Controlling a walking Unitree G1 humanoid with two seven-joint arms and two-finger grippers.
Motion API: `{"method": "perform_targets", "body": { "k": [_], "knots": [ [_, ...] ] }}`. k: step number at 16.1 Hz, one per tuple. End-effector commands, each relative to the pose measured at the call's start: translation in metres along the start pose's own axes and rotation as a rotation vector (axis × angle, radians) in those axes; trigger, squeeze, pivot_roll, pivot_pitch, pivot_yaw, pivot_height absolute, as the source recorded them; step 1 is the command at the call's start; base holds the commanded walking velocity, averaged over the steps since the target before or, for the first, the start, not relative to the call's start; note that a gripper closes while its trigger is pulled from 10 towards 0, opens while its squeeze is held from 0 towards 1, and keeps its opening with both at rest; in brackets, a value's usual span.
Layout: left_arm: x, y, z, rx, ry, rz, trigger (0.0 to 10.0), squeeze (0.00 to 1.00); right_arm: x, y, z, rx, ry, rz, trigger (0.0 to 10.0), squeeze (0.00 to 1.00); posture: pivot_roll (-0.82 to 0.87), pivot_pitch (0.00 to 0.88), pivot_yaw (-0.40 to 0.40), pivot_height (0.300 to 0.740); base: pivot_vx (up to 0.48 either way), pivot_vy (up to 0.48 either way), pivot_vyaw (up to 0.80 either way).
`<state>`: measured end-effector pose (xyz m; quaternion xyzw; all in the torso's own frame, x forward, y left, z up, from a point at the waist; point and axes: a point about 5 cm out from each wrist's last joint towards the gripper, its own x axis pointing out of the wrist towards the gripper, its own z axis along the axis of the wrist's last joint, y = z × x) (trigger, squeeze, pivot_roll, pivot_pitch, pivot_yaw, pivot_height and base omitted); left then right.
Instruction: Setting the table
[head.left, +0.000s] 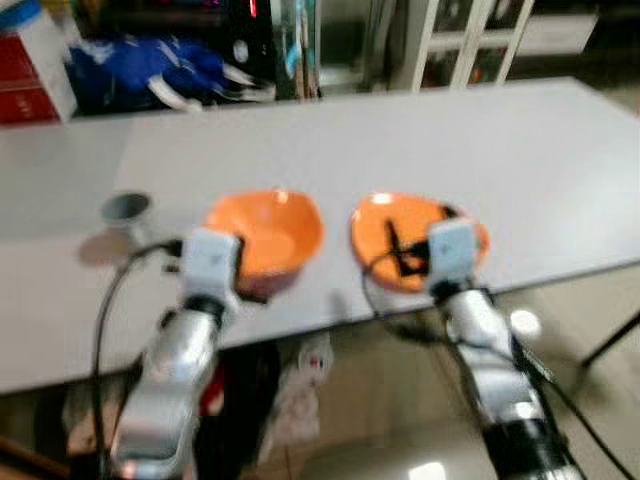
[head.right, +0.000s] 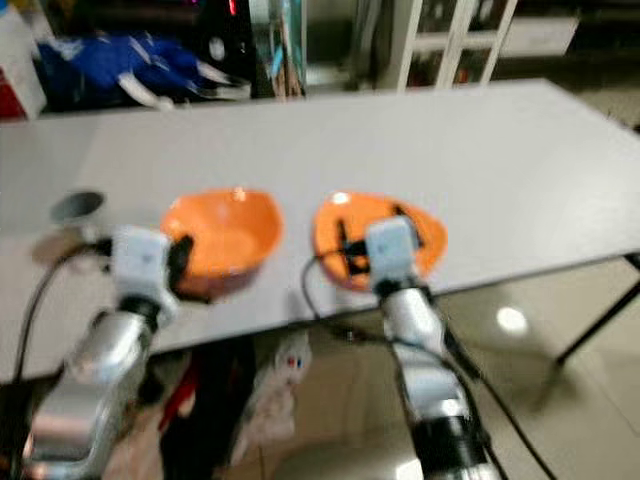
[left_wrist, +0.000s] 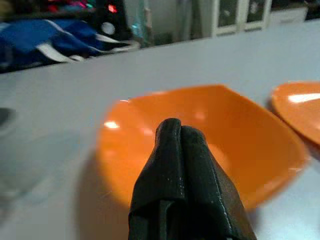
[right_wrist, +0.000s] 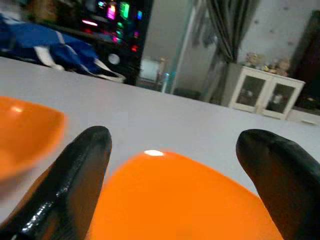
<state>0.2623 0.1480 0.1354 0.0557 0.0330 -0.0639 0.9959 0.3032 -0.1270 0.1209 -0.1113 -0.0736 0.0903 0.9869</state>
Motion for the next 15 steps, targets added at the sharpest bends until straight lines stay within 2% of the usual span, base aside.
{"method": "perform_targets", "body": {
  "k": [1,3,6,8,11,13,15],
  "knots": [
    [-0.001,-0.012,0.005,-0.008,-0.018,-0.029,10.0,0.0,0.0,-0.007,0.0,-0.01,-0.001,-0.01,10.0,0.0,0.02,0.0,0.012,0.74,-0.307,0.371,0.0],
    [-0.001,-0.011,0.004,-0.016,-0.014,-0.02,10.0,0.0,0.001,-0.006,0.0,0.005,0.001,-0.001,10.0,0.0,0.03,0.0,0.008,0.74,-0.345,0.338,0.0],
    [-0.005,0.011,-0.008,-0.023,0.015,0.044,10.0,0.0,-0.004,-0.009,-0.006,-0.001,0.0,0.002,10.0,0.0,0.03,0.0,0.011,0.74,-0.349,0.334,0.0],
    [-0.007,0.019,-0.014,-0.041,0.039,0.066,10.0,0.0,-0.005,-0.011,-0.01,0.0,0.01,0.0,10.0,0.0,0.03,0.0,0.015,0.74,-0.351,0.332,0.0],
    [-0.001,0.021,-0.014,-0.034,0.043,0.088,10.0,0.0,-0.005,-0.005,-0.012,-0.001,0.015,0.029,10.0,0.0,0.03,0.0,0.015,0.74,-0.347,0.335,0.0],
    [-0.001,0.016,-0.017,-0.027,0.051,0.074,10.0,0.0,-0.003,-0.003,-0.013,0.008,0.017,0.033,10.0,0.0,0.04,0.0,0.013,0.74,-0.319,0.362,0.73],
    [0.0,0.014,-0.019,-0.004,0.067,0.062,10.0,0.0,-0.002,-0.002,-0.015,0.002,0.026,0.031,10.0,0.0,0.04,0.0,0.011,0.74,-0.289,0.386,0.0]
  ]
}}
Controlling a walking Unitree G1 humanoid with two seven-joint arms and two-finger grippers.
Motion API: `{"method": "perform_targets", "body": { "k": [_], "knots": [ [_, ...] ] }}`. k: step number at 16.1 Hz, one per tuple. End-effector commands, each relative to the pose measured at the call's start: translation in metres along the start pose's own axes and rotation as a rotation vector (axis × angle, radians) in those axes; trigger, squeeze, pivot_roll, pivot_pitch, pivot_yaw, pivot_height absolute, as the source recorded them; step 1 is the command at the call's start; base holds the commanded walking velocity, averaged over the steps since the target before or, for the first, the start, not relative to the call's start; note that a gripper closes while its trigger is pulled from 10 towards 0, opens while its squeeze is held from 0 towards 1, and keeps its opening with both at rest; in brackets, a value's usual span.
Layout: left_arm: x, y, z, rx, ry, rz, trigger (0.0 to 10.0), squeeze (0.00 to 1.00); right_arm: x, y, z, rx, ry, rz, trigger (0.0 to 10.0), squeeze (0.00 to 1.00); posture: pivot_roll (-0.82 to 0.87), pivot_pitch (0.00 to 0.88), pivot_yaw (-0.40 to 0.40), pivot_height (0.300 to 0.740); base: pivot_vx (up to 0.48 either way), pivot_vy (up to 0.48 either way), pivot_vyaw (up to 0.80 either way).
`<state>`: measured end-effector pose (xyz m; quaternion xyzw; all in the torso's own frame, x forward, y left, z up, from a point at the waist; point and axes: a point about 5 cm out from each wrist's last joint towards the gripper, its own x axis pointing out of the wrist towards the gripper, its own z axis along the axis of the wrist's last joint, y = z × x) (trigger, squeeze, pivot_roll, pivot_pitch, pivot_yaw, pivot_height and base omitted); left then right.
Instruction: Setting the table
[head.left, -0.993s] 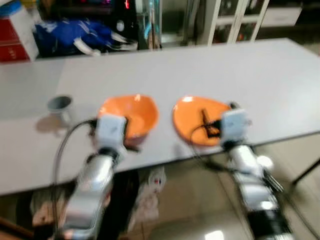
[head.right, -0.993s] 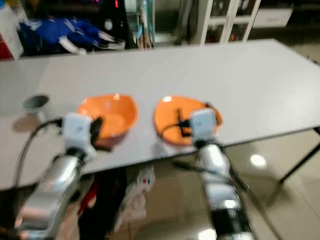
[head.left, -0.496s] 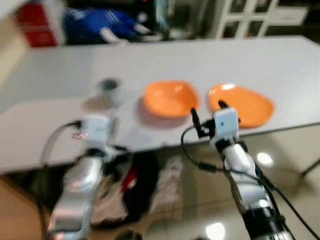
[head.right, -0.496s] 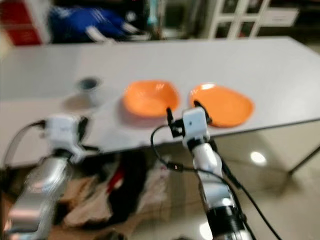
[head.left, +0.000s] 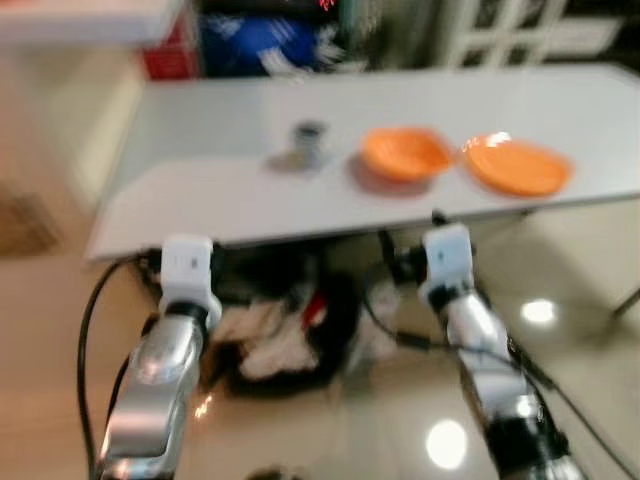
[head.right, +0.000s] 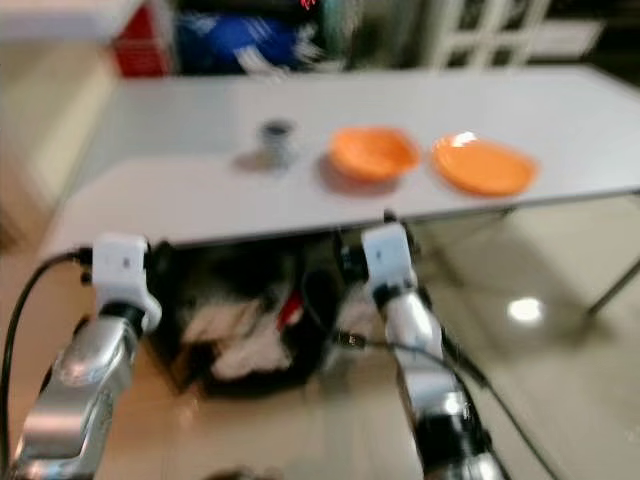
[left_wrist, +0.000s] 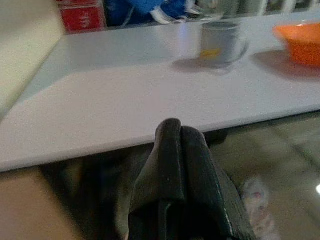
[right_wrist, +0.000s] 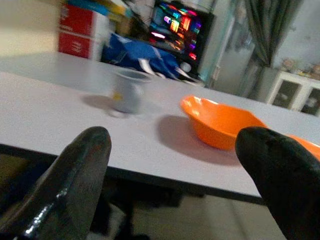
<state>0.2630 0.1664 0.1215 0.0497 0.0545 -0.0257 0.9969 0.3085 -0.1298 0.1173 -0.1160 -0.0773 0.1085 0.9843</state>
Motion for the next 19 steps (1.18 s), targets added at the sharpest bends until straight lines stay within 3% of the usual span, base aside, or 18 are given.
{"method": "perform_targets", "body": {
  "k": [1,5,8,15,19],
  "knots": [
    [0.001,-0.005,-0.004,0.043,0.021,-0.018,10.0,0.0,-0.006,0.001,-0.01,0.016,0.039,-0.003,10.0,0.0,0.04,0.0,0.011,0.74,0.0,0.428,0.0],
    [0.001,-0.011,-0.005,0.047,0.017,-0.026,10.0,0.0,-0.008,0.005,-0.012,0.026,0.045,0.006,10.0,0.0,0.04,0.0,0.013,0.74,0.0,0.0,0.0],
    [0.002,-0.005,-0.003,0.012,0.004,0.028,10.0,0.0,-0.008,0.005,-0.014,0.025,0.054,0.019,10.0,0.0,0.04,0.0,0.01,0.74,0.0,0.0,0.0],
    [0.004,-0.001,-0.002,-0.038,-0.004,0.103,10.0,0.0,-0.005,0.006,-0.014,0.025,0.074,0.053,10.0,0.0,0.03,0.026,0.001,0.74,0.0,0.48,0.45],
    [0.004,0.001,-0.003,-0.042,0.0,0.125,10.0,0.0,-0.005,0.007,-0.014,0.02,0.078,0.068,10.0,0.0,0.02,0.029,-0.002,0.74,0.0,0.48,0.0]
  ]
}}
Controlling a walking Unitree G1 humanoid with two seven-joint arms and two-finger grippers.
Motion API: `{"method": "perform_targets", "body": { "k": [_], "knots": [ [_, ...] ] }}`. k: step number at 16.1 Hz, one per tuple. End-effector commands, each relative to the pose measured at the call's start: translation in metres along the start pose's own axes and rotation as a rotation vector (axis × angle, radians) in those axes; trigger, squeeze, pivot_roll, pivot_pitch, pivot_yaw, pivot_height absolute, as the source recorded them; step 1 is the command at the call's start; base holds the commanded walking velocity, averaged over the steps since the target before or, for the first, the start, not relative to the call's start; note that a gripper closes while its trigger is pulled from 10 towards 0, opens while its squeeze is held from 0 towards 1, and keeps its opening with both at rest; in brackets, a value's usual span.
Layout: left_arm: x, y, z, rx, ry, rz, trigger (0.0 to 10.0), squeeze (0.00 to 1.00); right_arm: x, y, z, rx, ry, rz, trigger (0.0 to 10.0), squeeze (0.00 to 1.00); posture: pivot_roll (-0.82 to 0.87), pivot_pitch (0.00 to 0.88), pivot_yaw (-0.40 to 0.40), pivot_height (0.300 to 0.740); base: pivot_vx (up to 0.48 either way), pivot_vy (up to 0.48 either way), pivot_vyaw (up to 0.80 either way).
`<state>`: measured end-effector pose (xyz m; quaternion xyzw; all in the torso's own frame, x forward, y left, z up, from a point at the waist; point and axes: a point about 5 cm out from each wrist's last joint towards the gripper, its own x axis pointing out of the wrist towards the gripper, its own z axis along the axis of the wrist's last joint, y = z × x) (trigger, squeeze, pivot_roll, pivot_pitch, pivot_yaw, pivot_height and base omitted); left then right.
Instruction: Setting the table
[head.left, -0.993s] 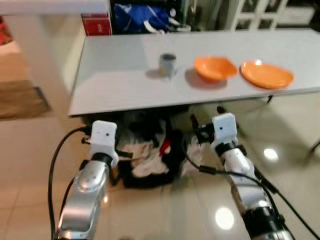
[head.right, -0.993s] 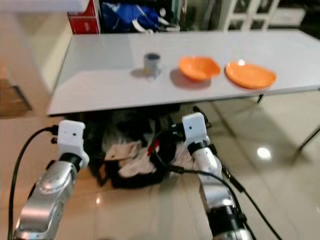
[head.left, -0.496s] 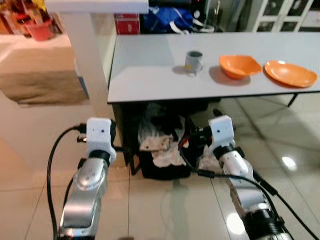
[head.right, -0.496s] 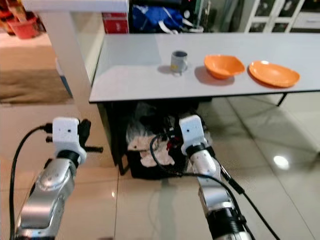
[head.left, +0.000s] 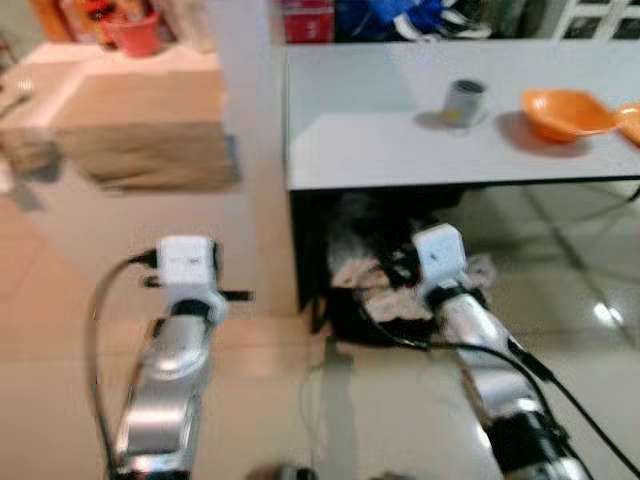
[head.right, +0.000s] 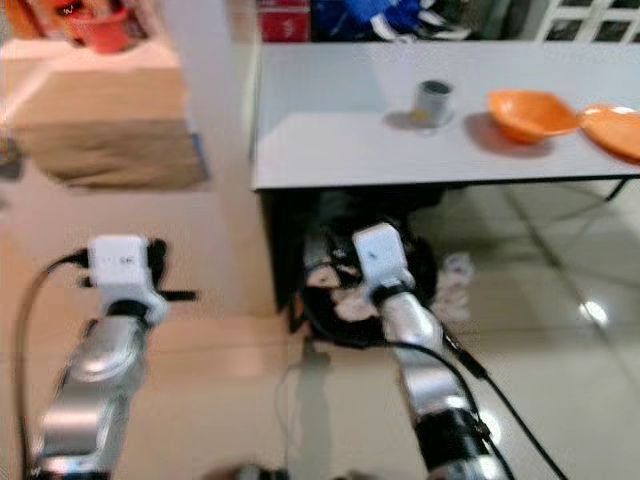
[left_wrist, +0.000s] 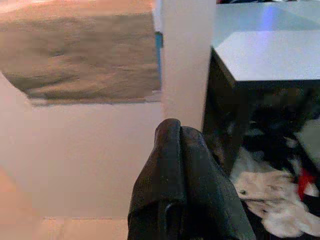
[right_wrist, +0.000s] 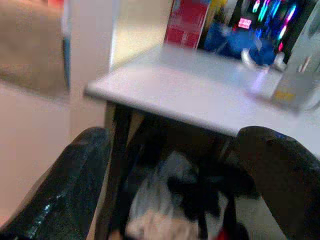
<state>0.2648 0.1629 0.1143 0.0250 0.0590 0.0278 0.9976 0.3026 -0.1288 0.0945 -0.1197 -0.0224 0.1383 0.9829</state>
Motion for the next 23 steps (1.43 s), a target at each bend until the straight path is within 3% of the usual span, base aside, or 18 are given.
{"method": "perform_targets", "body": {
  "k": [1,7,8,12,13,14,15,16,23],
  "knots": [
    [0.002,0.005,0.004,0.012,-0.012,0.03,10.0,0.0,0.003,0.0,0.007,0.018,-0.028,0.004,10.0,0.0,0.02,0.028,-0.003,0.74,0.0,0.48,0.0],
    [0.005,0.007,0.004,0.041,-0.011,0.033,10.0,0.0,0.005,0.003,0.011,0.005,-0.061,0.011,10.0,0.0,0.03,0.021,0.001,0.74,0.0,0.48,0.0],
    [0.005,0.008,0.009,0.013,-0.053,0.023,10.0,0.0,0.005,0.002,0.016,-0.012,-0.109,-0.007,10.0,0.0,0.03,0.018,0.001,0.74,0.0,0.48,0.0],
    [0.005,0.02,0.015,0.102,-0.142,-0.002,10.0,0.0,-0.004,-0.014,0.014,-0.019,-0.149,-0.139,10.0,0.0,0.03,0.006,0.006,0.74,0.0,0.48,0.0],
    [0.007,0.022,0.013,0.101,-0.128,0.0,10.0,0.0,-0.005,-0.015,0.012,-0.019,-0.142,-0.149,10.0,0.0,0.03,0.003,0.006,0.74,0.0,0.48,0.0],
    [0.013,0.025,0.005,0.106,-0.052,0.006,10.0,0.0,-0.006,-0.014,0.009,-0.007,-0.128,-0.164,10.0,0.0,0.03,0.0,0.01,0.74,0.0,0.0,0.0],
    [0.015,0.023,0.004,0.063,-0.039,-0.003,10.0,0.0,-0.005,-0.013,0.009,-0.005,-0.128,-0.161,10.0,0.0,0.03,0.0,0.01,0.74,0.0,0.0,0.0],
    [0.017,0.022,0.005,0.029,-0.05,-0.02,10.0,1.0,-0.004,-0.011,0.008,-0.006,-0.129,-0.157,10.0,0.0,0.03,0.0,0.012,0.74,0.0,0.0,0.0],
    [0.021,0.022,0.003,0.058,-0.057,0.014,10.0,1.0,0.002,-0.012,0.008,-0.017,-0.126,-0.144,10.0,0.0,0.02,0.0,0.004,0.74,0.0,0.0,0.0]
  ]
}}
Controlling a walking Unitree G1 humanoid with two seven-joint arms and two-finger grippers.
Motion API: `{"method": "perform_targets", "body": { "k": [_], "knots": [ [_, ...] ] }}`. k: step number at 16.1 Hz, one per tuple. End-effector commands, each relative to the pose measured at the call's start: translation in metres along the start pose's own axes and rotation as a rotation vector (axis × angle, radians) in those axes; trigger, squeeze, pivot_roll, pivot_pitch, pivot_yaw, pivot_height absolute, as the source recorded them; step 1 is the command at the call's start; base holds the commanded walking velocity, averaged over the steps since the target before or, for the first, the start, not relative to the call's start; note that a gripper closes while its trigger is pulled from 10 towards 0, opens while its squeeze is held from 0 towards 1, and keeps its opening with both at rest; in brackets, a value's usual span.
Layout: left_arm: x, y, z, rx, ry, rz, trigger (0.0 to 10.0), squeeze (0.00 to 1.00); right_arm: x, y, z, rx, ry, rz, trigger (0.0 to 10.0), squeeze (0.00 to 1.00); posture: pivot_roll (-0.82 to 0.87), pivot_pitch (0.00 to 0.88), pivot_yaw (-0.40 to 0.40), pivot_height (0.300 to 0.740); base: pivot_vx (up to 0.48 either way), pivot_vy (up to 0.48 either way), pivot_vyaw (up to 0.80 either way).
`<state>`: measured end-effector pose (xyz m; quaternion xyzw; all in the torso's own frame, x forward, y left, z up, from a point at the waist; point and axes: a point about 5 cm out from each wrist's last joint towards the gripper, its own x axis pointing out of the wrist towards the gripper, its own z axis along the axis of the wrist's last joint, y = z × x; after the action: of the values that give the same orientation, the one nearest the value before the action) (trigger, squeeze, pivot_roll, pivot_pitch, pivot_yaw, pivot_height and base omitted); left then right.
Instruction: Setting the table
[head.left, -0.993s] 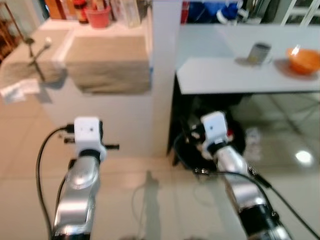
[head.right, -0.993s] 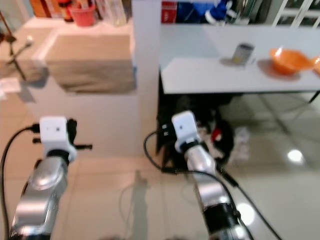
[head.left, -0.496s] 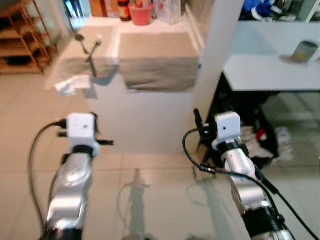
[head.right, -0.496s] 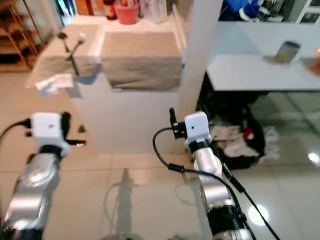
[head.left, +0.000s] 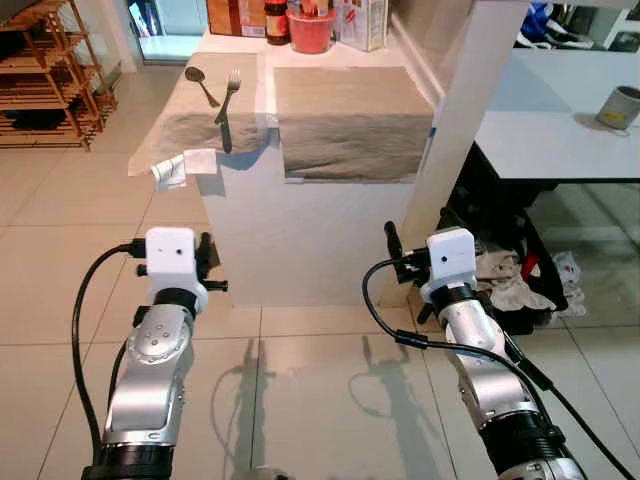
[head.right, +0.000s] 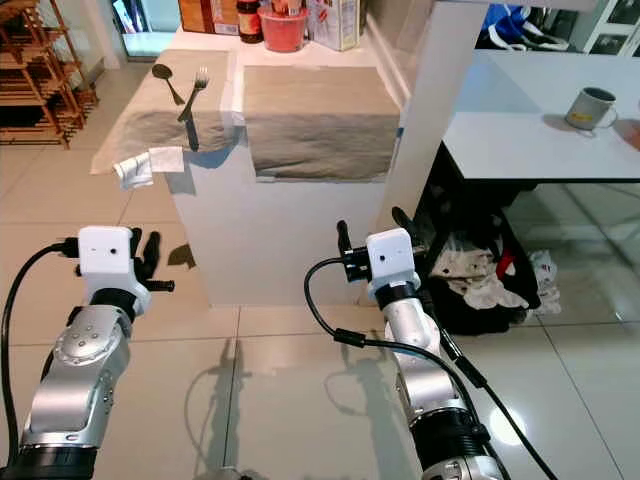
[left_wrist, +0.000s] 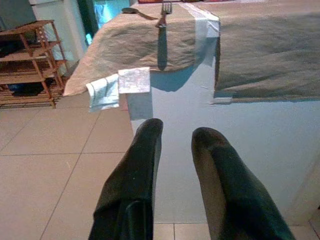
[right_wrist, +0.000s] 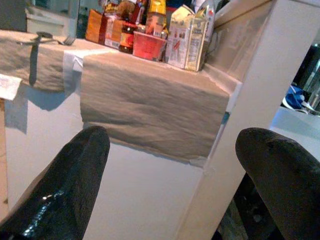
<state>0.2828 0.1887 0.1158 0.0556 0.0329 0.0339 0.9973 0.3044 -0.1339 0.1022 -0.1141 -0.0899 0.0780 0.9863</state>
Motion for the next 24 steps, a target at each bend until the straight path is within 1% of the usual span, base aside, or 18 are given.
{"method": "perform_targets", "body": {
  "k": [1,4,6,8,10,12,14,15,16,17,18,19,24],
  "knots": [
    [0.001,-0.004,0.002,0.011,-0.012,-0.005,10.0,1.0,0.003,-0.005,0.002,-0.007,-0.009,-0.008,10.0,0.0,0.02,0.0,0.003,0.74,0.0,0.0,0.0],
    [0.003,-0.003,0.002,-0.002,-0.02,0.016,10.0,1.0,0.004,-0.007,0.002,-0.011,-0.016,-0.026,10.0,0.0,0.02,0.0,0.008,0.74,0.0,0.0,0.0],
    [0.003,-0.004,0.002,0.01,-0.026,0.003,10.0,1.0,0.004,-0.007,0.002,-0.009,-0.015,-0.029,10.0,0.0,0.02,0.0,0.009,0.74,0.0,0.0,0.0],
    [0.002,-0.007,0.001,0.034,-0.026,-0.029,10.0,1.0,0.005,-0.007,0.001,-0.006,-0.012,-0.023,10.0,0.0,0.02,0.0,0.006,0.74,0.0,0.0,0.0],
    [0.001,-0.009,0.0,0.016,-0.02,-0.032,10.0,1.0,0.005,-0.006,0.0,0.0,0.008,-0.016,10.0,0.0,0.02,0.0,0.006,0.74,0.0,0.0,0.0],
    [0.0,-0.006,0.001,-0.009,-0.027,-0.02,10.0,1.0,0.003,-0.007,-0.002,0.002,0.019,-0.021,10.0,0.0,0.02,0.0,0.006,0.74,0.0,0.0,0.0],
    [-0.003,0.002,0.007,-0.016,-0.065,-0.001,10.0,1.0,-0.001,-0.022,0.0,0.03,0.009,-0.108,10.0,0.0,0.02,0.0,0.012,0.74,0.0,0.0,0.0],
    [-0.004,0.007,0.009,-0.012,-0.082,0.012,10.0,1.0,-0.006,-0.028,-0.003,0.031,0.015,-0.138,10.0,0.0,0.02,0.0,0.013,0.74,0.0,0.0,0.0],
    [-0.005,0.008,0.009,-0.013,-0.085,0.011,10.0,1.0,-0.009,-0.029,-0.006,0.045,0.028,-0.156,10.0,0.0,0.02,0.0,0.014,0.74,0.0,0.0,0.0],
    [-0.005,0.008,0.009,-0.006,-0.087,0.006,10.0,1.0,-0.01,-0.03,-0.009,0.075,0.045,-0.168,10.0,0.0,0.02,0.0,0.014,0.74,0.0,0.0,0.0],
    [-0.003,0.006,0.011,-0.006,-0.092,0.001,10.0,1.0,-0.011,-0.029,-0.013,0.133,0.075,-0.188,10.0,0.0,0.02,0.0,0.014,0.74,0.0,0.0,0.0],
    [-0.002,0.005,0.012,-0.008,-0.094,0.001,10.0,1.0,-0.01,-0.028,-0.013,0.144,0.08,-0.184,10.0,0.0,0.02,0.0,0.014,0.74,0.0,0.0,0.0],
    [-0.001,0.003,0.011,-0.006,-0.089,-0.004,10.0,1.0,-0.002,-0.02,-0.01,0.129,0.075,-0.125,10.0,0.0,0.03,0.0,0.008,0.74,0.0,0.0,0.0]
  ]
}}
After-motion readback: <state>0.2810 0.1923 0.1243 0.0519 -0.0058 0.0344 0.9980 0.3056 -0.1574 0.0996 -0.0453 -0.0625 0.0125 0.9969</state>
